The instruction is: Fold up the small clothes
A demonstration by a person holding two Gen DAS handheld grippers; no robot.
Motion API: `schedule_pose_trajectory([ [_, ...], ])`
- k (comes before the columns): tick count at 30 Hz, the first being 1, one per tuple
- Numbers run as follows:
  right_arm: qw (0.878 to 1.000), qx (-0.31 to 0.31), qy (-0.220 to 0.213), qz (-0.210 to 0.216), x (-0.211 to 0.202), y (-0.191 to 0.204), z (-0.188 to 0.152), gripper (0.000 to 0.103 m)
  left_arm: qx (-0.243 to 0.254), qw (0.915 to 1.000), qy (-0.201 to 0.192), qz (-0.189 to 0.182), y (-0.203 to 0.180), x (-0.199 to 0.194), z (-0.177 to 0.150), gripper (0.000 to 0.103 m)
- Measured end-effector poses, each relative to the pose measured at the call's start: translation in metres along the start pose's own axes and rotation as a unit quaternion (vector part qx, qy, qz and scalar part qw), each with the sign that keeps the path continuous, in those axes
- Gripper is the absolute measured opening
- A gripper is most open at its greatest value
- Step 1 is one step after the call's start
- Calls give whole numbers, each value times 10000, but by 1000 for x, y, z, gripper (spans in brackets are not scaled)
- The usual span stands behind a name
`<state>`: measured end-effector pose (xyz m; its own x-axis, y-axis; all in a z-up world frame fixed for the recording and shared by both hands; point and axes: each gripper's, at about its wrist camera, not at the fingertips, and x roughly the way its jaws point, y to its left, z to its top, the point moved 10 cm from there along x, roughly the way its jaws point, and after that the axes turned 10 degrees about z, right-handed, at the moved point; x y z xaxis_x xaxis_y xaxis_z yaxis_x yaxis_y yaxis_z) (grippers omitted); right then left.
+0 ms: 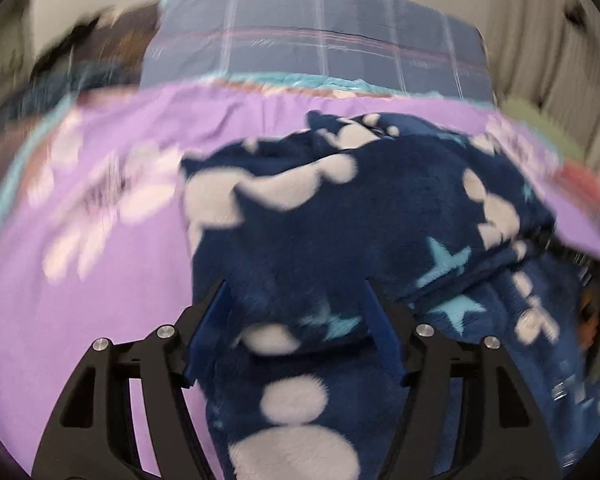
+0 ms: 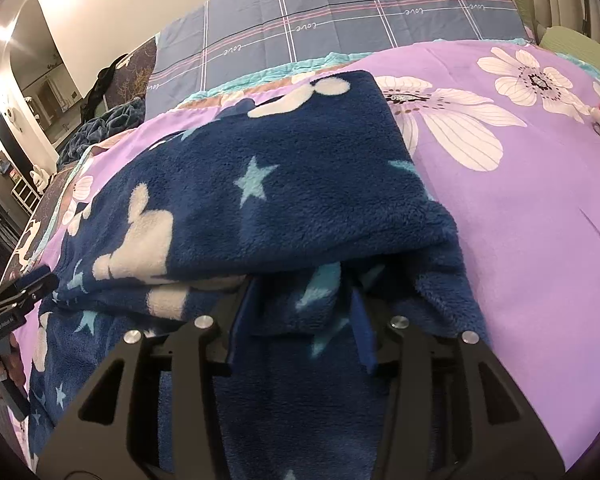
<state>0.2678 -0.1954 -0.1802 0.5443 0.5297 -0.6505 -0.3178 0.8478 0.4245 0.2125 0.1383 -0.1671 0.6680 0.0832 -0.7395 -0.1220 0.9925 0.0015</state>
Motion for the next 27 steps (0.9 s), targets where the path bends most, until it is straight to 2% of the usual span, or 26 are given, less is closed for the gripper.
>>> schedule_pose_trajectory([
  [1,10000,1,-2,0,0,0,0,45,-164,9997,9,-187,4,1,1,65],
  [2,10000,-4,0,1,0,0,0,46,-258,9992,12,-312,5,0,3,59],
  [3,10000,-2,0,6,0,1,0,46,-327,9986,34,-412,7,1,5,46],
  [4,10000,-4,1,15,0,1,0,46,-367,9983,72,-449,8,3,6,39],
  [5,10000,-6,2,20,0,1,0,47,-398,9979,124,-497,7,4,6,28],
  [6,10000,-8,4,28,0,1,0,47,-432,9975,188,-523,7,5,7,26],
  [9,10000,-24,7,71,0,3,0,50,-394,9982,107,-445,8,3,11,28],
  [10,10000,-33,10,77,1,4,0,51,-382,9983,88,-438,5,1,10,32],
  [12,10000,-46,16,74,1,5,0,52,-367,9983,128,-424,4,2,8,55],
  [14,10000,-50,19,77,1,5,0,52,-189,9989,225,-356,-4,8,5,59],
  [16,10000,-47,18,76,2,5,0,52,37,9994,273,-184,-7,18,2,59],
  [17,10000,-49,18,74,1,5,0,52,43,9994,292,-156,-7,22,1,55],
  [18,10000,-50,19,71,2,5,0,52,-1,9995,275,-136,-6,23,4,32],
  [19,10000,-48,19,74,1,5,0,52,-50,9993,287,-218,-6,20,8,13],
  [20,10000,-47,19,75,1,5,0,52,-141,9993,224,-276,-4,13,14,8],
  [22,10000,-53,19,68,2,5,0,52,-131,9998,-148,-54,3,-6,31,8],
  [24,10000,-60,22,62,2,5,0,52,97,9990,-275,324,12,-15,38,8],
  [26,10000,-61,21,62,2,5,0,52,211,9982,-114,548,22,-7,33,10],
  [27,10000,-61,21,61,2,6,0,52,274,9971,93,704,26,5,21,16],
])
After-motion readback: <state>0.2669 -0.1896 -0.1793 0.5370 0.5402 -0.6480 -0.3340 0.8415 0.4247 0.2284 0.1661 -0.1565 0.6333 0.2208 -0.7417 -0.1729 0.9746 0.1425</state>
